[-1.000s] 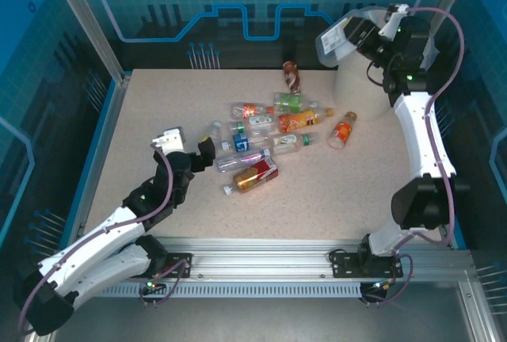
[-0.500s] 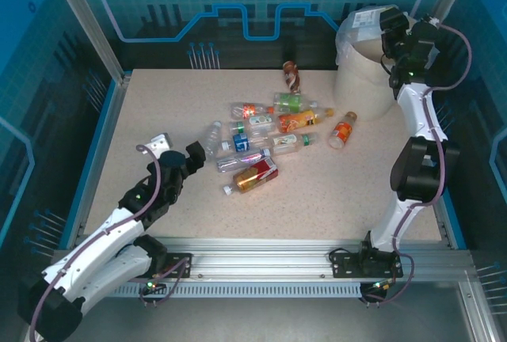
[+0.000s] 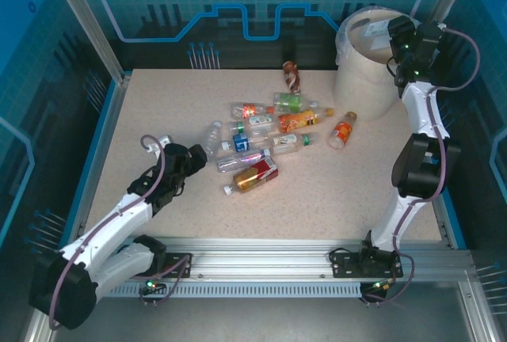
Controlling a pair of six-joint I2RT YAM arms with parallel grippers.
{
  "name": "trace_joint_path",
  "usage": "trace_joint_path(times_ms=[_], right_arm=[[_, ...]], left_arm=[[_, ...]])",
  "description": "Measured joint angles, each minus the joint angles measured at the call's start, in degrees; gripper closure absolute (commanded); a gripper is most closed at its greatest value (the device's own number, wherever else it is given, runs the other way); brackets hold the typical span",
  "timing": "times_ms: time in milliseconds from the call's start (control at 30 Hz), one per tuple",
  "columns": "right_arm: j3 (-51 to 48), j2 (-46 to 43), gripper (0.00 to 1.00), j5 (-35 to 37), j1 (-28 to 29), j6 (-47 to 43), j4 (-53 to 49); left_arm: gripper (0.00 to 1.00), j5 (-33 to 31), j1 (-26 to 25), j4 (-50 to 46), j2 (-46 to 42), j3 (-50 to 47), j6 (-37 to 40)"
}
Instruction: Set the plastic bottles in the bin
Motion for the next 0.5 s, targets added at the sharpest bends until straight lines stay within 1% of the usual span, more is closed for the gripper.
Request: trace_joint_path(times_ms=[33,100,200,300,500], right_arm=[[0.9,0.4,0.47,0.2,0.0,-1.1,-1.0],[3.8,1.9,0.37,0.3,0.0,-3.7,-3.3],[8.0,3.8,0.30,1.0,0.5,-7.8,-7.1],[11.4,4.6,0.25,2.0,1.6,-11.5,-10.6],[16.2,4.8,0.22,2.7,3.6,-16.2,-14.6]], left_arm=[[0.01,0.6,0.2,-0.2,0.8,0.3,-0.3],[0.01,2.0,0.7,-0.5,2.6,1.3,-0.6],[0.01,3.8,1.6,-0.6,4.5,2.5,-1.5],[0.01,5.4,2.4,-0.6,5.7,2.9,-2.0],[0.01,7.9,3.6,-1.3,6.4,2.9,-2.4]])
